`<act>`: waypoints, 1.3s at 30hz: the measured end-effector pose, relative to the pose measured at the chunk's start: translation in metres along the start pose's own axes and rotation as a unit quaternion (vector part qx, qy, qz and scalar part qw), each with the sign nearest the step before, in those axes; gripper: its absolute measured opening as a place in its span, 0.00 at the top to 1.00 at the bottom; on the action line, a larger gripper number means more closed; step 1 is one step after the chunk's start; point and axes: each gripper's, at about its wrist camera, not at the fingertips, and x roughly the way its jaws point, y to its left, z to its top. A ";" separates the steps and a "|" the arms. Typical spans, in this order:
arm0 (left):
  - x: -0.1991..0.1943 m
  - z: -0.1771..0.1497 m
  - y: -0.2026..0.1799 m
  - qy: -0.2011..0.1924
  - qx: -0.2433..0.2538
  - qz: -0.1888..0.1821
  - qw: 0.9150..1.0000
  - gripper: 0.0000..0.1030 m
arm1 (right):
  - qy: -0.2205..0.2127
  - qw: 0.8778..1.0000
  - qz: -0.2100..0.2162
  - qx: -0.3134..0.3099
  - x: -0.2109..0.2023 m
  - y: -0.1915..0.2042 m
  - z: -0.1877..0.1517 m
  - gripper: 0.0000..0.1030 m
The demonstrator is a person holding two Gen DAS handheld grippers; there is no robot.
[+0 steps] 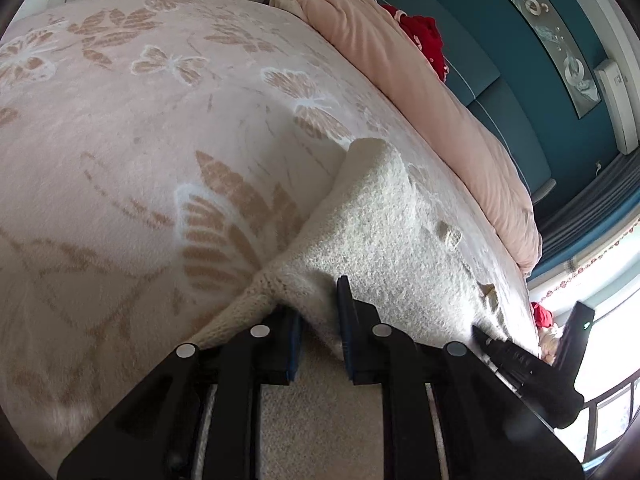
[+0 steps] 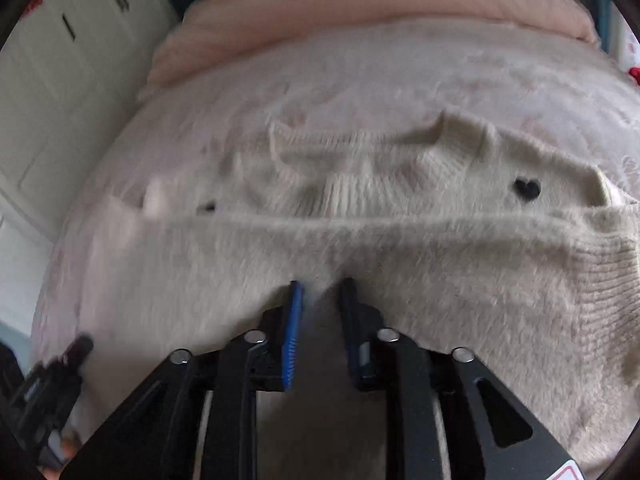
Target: Fold small clothes
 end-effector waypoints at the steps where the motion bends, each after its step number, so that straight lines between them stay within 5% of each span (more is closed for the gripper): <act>1: 0.000 0.000 -0.001 0.000 0.001 0.001 1.000 0.84 | 0.001 1.000 0.008 0.016 -0.009 -0.003 0.002 0.83; 4: 0.000 -0.001 -0.004 0.003 0.007 0.003 1.000 0.83 | -0.035 0.997 0.053 0.052 -0.066 -0.018 -0.008 0.79; 6: -0.004 -0.002 -0.008 0.015 0.010 -0.006 1.000 0.80 | -0.057 0.996 0.031 0.054 -0.105 -0.039 -0.030 0.69; 10: -0.040 -0.014 -0.007 0.040 0.019 -0.023 0.999 0.49 | -0.075 0.994 -0.037 0.071 -0.185 -0.096 -0.102 0.52; 12: -0.074 -0.026 -0.002 0.032 0.035 -0.007 0.999 0.32 | -0.066 0.992 -0.078 0.077 -0.219 -0.124 -0.144 0.45; 14: -0.108 -0.040 0.006 0.034 0.043 -0.003 0.998 0.27 | -0.041 0.990 -0.098 0.097 -0.247 -0.148 -0.188 0.43; 19: -0.183 -0.080 0.041 0.050 0.016 0.029 0.998 0.15 | 0.000 0.989 -0.072 0.130 -0.279 -0.171 -0.264 0.32; 26: -0.227 -0.139 0.071 0.084 -0.014 0.063 0.994 0.15 | 0.042 0.984 -0.020 0.169 -0.265 -0.165 -0.315 0.30; 35: -0.217 -0.166 0.043 0.104 0.061 0.059 0.991 0.14 | 0.014 0.977 0.044 0.209 -0.265 -0.163 -0.336 0.28; 37: -0.213 -0.165 0.041 0.111 0.057 0.042 0.991 0.32 | 0.006 0.976 0.044 0.214 -0.264 -0.166 -0.337 0.31; 39: -0.208 -0.162 0.038 0.123 0.045 0.031 0.991 0.50 | -0.002 0.974 0.052 0.220 -0.265 -0.166 -0.334 0.49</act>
